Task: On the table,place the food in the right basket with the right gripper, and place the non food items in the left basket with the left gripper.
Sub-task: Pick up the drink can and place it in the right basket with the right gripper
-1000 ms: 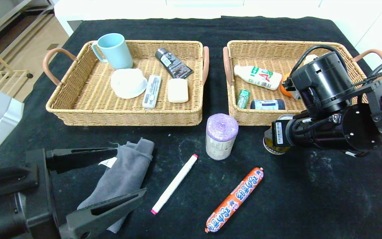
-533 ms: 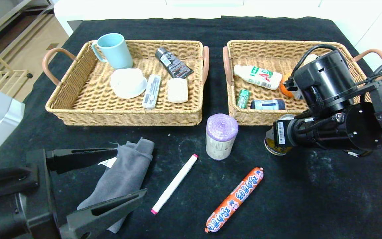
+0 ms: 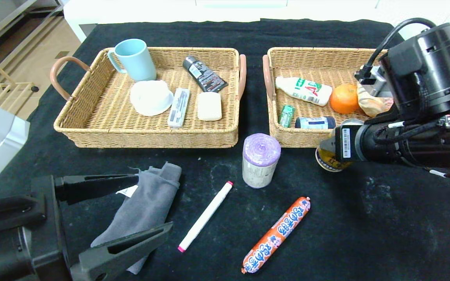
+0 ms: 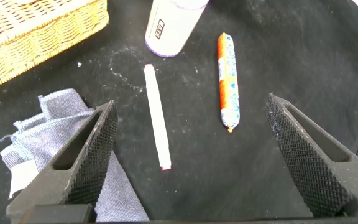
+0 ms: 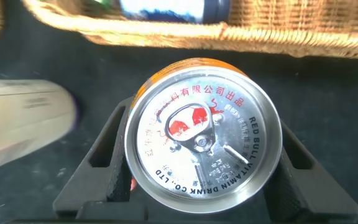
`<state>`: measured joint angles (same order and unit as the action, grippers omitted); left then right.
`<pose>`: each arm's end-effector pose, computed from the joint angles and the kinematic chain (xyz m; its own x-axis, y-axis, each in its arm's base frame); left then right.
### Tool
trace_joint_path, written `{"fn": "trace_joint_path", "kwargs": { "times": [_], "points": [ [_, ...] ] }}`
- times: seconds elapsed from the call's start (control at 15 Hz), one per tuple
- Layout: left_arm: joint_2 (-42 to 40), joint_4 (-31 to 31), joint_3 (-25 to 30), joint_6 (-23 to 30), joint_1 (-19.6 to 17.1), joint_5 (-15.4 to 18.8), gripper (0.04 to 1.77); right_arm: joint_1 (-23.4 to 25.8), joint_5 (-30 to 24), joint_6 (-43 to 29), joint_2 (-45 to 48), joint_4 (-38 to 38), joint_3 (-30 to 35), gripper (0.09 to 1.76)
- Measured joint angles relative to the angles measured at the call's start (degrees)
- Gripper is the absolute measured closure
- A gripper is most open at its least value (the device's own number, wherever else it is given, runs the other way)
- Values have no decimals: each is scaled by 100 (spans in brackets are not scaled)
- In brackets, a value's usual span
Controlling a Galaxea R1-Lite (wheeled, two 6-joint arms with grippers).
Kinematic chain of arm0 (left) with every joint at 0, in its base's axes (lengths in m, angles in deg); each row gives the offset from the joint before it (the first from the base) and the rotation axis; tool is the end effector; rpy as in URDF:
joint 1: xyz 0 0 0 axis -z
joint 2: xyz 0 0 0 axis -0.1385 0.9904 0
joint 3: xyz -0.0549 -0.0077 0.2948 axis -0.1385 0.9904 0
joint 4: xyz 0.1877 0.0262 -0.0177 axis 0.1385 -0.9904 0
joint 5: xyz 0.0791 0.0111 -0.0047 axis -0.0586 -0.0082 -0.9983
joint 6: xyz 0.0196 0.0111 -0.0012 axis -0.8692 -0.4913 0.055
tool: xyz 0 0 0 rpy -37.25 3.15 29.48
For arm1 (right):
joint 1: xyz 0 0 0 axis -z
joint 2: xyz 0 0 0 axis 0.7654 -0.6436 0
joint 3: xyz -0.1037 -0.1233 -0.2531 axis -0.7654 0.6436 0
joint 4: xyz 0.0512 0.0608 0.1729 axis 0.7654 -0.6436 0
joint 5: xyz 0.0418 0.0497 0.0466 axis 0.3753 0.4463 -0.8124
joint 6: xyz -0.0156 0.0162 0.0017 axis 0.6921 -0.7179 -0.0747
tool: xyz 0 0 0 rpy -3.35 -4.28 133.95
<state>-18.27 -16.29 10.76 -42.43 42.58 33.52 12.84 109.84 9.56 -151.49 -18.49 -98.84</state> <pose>0.1166 -0.0862 0.2483 0.6683 -0.7148 -0.2061 0.7336 0.6792 0.0232 0.2358 0.1654 0.2830 0.8534 0.0724 -0.5161 -0.0439 0.9968 0.0671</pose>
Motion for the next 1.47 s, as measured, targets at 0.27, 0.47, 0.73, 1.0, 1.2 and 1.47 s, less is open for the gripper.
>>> {"fn": "trace_joint_path", "kwargs": {
  "times": [0.27, 0.47, 0.73, 1.0, 1.2, 1.47],
  "points": [
    [17, -2, 2, 0, 0, -5, 9, -16, -7, 121, 157, -6, -262, 68],
    [33, -2, 10, 0, 0, -5, 9, -16, -2, 206, 213, -6, -635, 68],
    [35, 2, 10, 0, 0, -5, 9, 30, 11, 385, 96, 66, -1211, 68],
    [33, 2, 10, -2, 0, -7, 9, 69, 15, 427, -315, 102, -1798, 68],
    [28, 0, 10, -38, -1, -16, 9, 83, 22, 439, -702, 113, -2208, 68],
    [9, 2, 7, -50, -6, -10, 9, 174, 26, 588, -1204, 427, -2758, 68]
  ]
}}
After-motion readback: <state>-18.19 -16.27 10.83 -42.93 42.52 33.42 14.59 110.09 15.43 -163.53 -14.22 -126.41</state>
